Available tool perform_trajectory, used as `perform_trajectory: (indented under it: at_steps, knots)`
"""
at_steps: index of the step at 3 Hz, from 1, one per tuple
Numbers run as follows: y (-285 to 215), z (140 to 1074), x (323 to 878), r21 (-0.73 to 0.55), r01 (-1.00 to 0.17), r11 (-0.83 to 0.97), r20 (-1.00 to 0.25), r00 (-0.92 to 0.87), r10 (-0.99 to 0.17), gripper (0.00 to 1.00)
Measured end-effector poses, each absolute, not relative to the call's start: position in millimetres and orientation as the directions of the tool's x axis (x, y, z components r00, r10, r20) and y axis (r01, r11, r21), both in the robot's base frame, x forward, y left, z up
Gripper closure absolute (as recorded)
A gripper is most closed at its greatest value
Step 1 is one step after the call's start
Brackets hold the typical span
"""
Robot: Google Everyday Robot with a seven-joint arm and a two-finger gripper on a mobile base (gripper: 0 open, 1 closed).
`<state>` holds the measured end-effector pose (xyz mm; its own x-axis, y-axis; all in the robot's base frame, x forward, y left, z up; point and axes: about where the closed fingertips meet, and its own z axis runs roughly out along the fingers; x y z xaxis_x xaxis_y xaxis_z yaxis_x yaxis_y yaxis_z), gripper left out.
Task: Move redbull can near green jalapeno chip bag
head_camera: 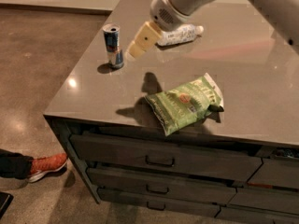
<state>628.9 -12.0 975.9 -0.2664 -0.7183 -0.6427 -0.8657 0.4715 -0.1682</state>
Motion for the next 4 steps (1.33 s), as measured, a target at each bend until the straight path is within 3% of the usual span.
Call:
perform_trajectory:
  at_steps: [4]
  knots:
    - [71,940,719,-0.099,-0.857,0.506,-0.659,-0.325,-0.679,0.00]
